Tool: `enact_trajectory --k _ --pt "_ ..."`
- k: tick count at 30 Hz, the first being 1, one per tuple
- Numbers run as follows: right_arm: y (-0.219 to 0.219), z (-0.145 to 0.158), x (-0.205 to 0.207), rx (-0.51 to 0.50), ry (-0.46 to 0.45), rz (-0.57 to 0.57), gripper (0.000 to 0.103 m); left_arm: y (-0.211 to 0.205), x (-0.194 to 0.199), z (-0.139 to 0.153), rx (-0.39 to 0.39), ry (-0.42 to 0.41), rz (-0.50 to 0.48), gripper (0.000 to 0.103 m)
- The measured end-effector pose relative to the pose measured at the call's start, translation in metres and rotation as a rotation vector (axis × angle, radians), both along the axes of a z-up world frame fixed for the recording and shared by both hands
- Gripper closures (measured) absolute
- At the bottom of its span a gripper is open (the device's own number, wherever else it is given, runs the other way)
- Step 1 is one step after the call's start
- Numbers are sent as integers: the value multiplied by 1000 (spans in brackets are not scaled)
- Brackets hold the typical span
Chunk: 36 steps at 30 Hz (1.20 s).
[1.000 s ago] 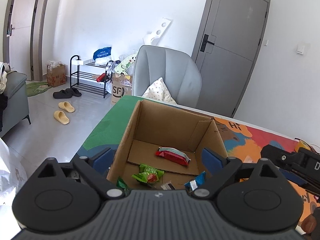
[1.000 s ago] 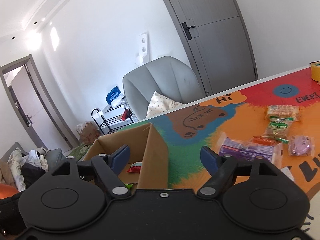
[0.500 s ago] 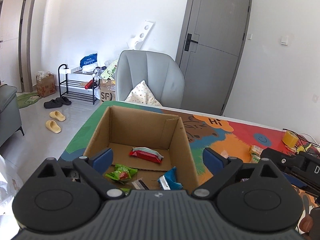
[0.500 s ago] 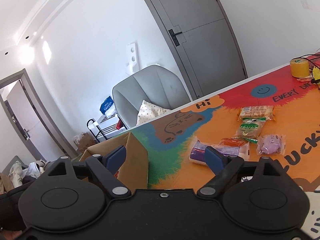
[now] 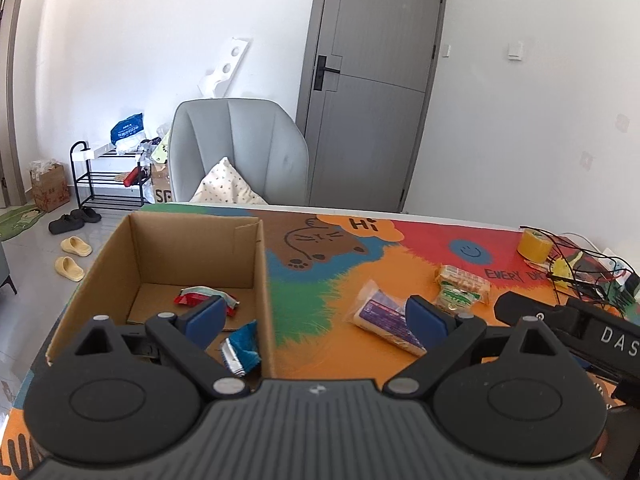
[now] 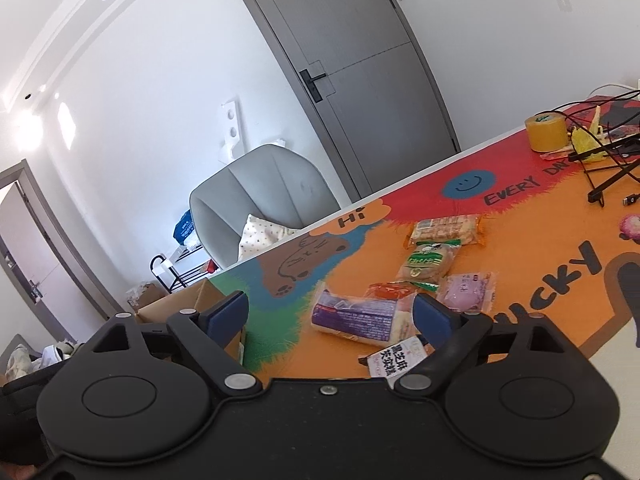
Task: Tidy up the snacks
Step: 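Move both open tools back over the remaining snacks on the table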
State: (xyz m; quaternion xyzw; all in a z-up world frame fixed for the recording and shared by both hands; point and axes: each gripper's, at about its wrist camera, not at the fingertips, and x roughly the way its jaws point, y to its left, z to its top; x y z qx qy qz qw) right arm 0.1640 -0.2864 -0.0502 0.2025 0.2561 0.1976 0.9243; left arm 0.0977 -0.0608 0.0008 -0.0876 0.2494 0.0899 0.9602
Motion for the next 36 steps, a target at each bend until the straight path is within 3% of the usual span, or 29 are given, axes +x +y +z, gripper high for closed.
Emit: enact_trajectory --k 13,25,30,36 --pt "-60 -29 9 20 72 -107 14 -52 28 -18 11 58 -92 7" --pt "-80 -63 30 47 161 -123 27 -80 58 -56 -31 137 -120 7" --pt "-81 -73 39 50 189 -111 40 -89 68 -72 -68 177 -112 9" --pt "-84 -79 44 57 206 -139 41 -95 79 -90 -93 233 -104 10"
